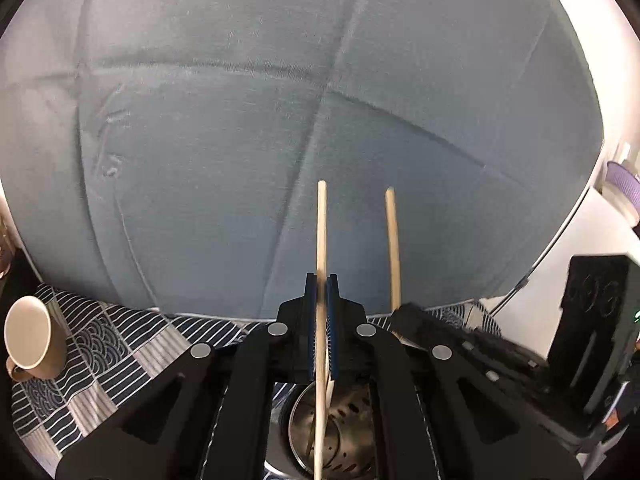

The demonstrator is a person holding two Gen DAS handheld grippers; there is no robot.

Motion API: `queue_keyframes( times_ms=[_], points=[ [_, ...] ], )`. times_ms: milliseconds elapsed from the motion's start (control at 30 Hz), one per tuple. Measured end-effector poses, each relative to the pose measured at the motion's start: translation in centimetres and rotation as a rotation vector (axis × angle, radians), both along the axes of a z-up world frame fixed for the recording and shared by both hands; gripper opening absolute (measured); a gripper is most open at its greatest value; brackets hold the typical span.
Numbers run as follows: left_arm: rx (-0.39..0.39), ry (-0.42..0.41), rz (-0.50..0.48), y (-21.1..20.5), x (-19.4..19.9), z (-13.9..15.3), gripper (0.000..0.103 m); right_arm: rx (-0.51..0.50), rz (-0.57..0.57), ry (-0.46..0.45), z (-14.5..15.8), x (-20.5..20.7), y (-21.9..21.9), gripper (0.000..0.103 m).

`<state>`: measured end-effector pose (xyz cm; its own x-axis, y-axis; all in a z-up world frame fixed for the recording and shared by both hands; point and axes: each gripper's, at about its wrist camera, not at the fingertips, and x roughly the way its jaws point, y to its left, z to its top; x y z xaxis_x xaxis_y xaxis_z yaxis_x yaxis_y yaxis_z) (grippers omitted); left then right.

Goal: Organize utensils
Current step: 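Raise the left tool's chopstick over the holder while the right tool carries its chopstick there, then open the left tool into the holder while the right tool drops its chopstick in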

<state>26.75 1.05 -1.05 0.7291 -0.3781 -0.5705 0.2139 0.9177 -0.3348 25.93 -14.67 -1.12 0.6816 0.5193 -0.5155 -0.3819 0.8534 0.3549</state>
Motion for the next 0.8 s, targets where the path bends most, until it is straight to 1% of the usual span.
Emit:
queue_keyframes(
  times_ms=[167,300,367,467,533,667,800],
  points=[
    [-0.015,-0.031,-0.012,-0.3,0.3,0.3,0.005,0.002,-0.016,0.007,-0.4,0.1,-0.6,0.005],
    [-0.005,0.000,-0.027,-0.8,0.0,-1.0,0.005,0.003,-0.011,0.017,-1.0,-0.3,-0.8,0.005],
    [-0.002,0.016,-0.027,-0.8,-0.4,-1.6,0.005,0.004,-0.011,0.023,-1.3,-0.6,-0.9,0.007],
    [0.004,0.023,-0.024,-0.6,-0.7,-1.8,0.005,0.003,-0.007,0.039,-1.6,-0.9,-0.9,0.008],
    [0.007,0.029,-0.027,-0.5,-0.8,-1.8,0.005,-0.014,-0.013,0.035,-1.4,-1.1,-0.8,0.008],
    [0.018,0.032,-0.018,0.1,-1.3,-1.4,0.005,-0.007,-0.026,0.027,-0.8,-1.5,-1.2,0.009],
    [0.036,0.034,-0.005,0.6,-2.1,-1.3,0.009,-0.011,-0.031,0.024,-0.2,-2.0,-1.4,0.009]
  ],
)
